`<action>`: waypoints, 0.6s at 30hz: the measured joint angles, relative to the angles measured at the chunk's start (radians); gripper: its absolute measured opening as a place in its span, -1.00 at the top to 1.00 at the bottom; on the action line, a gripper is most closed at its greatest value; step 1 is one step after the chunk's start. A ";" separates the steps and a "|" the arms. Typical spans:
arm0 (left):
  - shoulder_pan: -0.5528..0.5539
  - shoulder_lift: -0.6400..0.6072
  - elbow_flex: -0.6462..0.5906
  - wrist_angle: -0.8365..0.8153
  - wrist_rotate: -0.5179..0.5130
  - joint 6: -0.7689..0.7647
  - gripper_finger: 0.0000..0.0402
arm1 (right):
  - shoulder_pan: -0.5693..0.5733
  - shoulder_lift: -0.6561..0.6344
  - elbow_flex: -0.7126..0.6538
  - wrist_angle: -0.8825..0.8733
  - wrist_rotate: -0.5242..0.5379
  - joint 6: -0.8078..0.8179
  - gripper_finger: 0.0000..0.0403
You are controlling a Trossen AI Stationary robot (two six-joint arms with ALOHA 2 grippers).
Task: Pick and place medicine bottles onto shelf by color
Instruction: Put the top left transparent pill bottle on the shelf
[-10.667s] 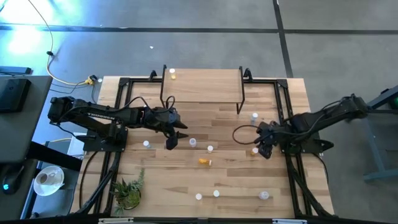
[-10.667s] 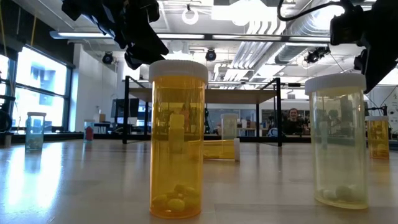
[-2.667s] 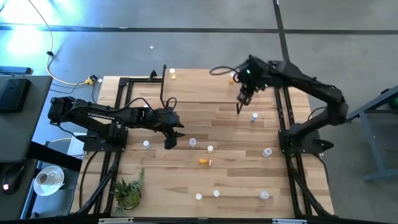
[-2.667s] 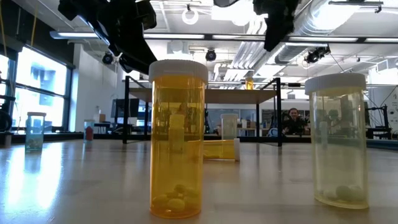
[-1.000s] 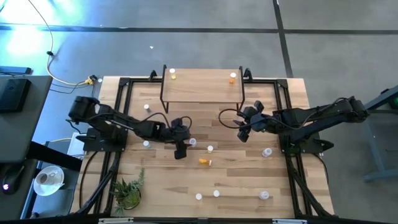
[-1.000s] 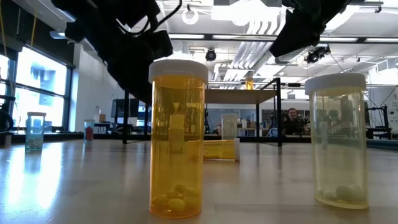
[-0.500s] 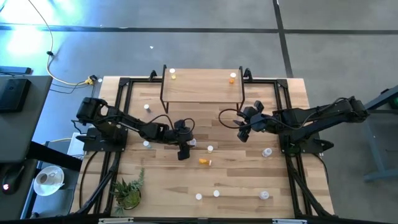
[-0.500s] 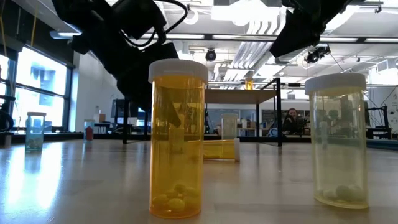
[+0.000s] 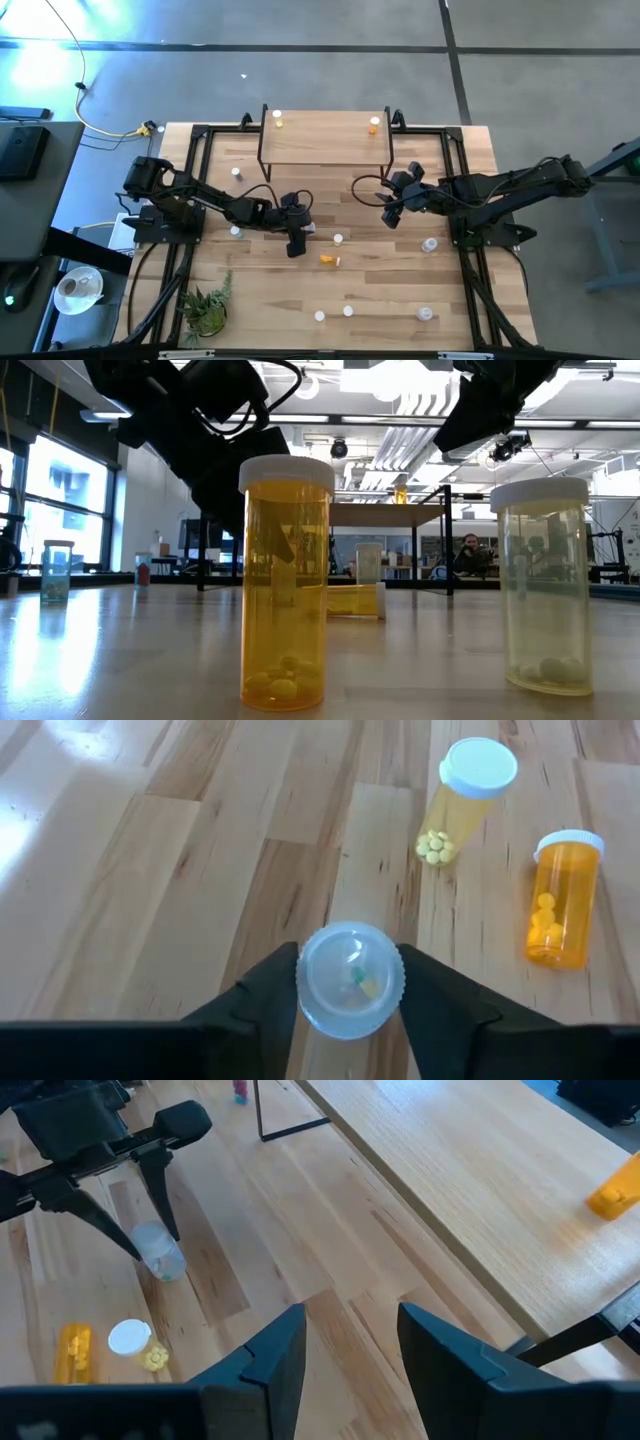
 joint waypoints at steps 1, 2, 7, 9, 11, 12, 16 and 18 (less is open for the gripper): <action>0.000 0.000 0.000 0.000 0.000 0.000 0.35 | 0.000 0.000 0.000 0.000 0.000 0.000 0.25; 0.000 0.000 0.000 0.001 0.000 0.001 0.38 | 0.000 0.000 0.000 0.000 0.000 0.000 0.25; 0.004 -0.003 0.003 0.013 0.001 0.005 0.35 | 0.000 0.000 0.000 0.000 0.000 -0.001 0.25; 0.013 -0.008 0.019 0.005 0.011 0.010 0.30 | 0.000 0.000 0.000 0.000 0.000 -0.001 0.25; 0.028 -0.022 0.040 -0.005 0.034 0.017 0.26 | 0.000 0.000 0.000 0.000 0.000 -0.002 0.25; 0.037 -0.028 0.053 -0.013 0.044 0.025 0.26 | 0.000 0.000 0.000 0.000 0.000 -0.002 0.25; 0.069 -0.069 0.108 -0.070 0.061 0.068 0.29 | 0.000 0.000 0.000 -0.001 0.000 -0.002 0.25; 0.087 -0.099 0.142 -0.117 0.061 0.091 0.32 | 0.000 0.000 0.000 -0.001 0.000 -0.003 0.25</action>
